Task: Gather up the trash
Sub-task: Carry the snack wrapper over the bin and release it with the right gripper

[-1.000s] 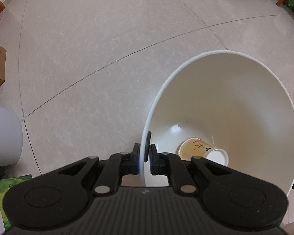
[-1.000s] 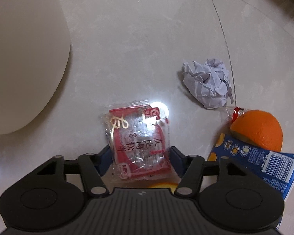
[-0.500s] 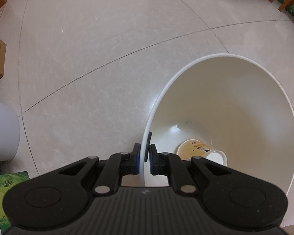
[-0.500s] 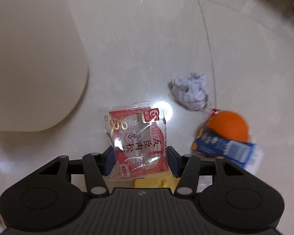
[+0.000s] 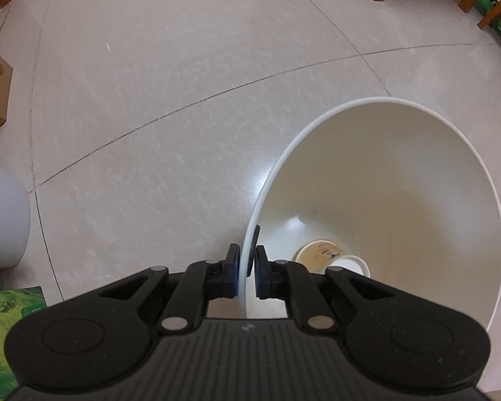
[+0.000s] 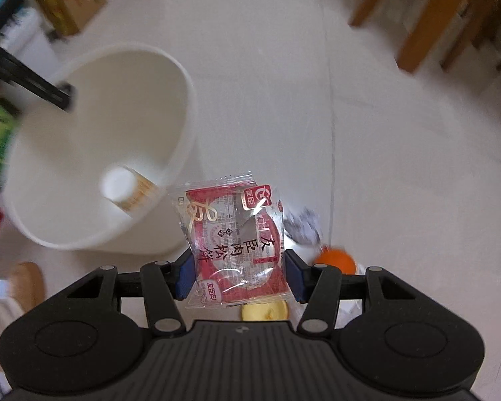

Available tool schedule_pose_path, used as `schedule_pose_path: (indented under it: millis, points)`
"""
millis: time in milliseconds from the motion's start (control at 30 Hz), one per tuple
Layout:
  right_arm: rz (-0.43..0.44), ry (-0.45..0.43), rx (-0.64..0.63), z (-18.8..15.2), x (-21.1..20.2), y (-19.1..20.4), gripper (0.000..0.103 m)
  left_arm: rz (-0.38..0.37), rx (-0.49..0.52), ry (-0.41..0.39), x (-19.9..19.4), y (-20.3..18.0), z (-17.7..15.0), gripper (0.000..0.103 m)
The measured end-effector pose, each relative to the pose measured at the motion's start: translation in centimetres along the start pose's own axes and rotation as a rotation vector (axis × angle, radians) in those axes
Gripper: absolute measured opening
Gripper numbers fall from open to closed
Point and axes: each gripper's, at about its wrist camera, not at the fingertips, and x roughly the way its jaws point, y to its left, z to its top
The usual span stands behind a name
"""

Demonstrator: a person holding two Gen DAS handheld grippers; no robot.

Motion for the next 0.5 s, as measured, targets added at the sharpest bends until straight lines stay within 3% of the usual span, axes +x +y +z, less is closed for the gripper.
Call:
schedule_pose_path:
  millis: [133, 367, 500]
  points:
    - [0.039, -0.052, -0.072, 2.3, -2.6, 3.2, 0.059, 0.004, 0.004, -0.002, 0.0, -0.2, -0.1, 0.007]
    - [0.110, -0.067, -0.168, 4.3, -1.8, 7.9, 0.061, 0.005, 0.000, 0.000, -0.1, -0.3, 0.0, 0.007]
    - [0.123, -0.089, -0.167, 4.3, -2.3, 8.8, 0.085, 0.004, -0.002, 0.000, -0.1, -0.3, 0.0, 0.007]
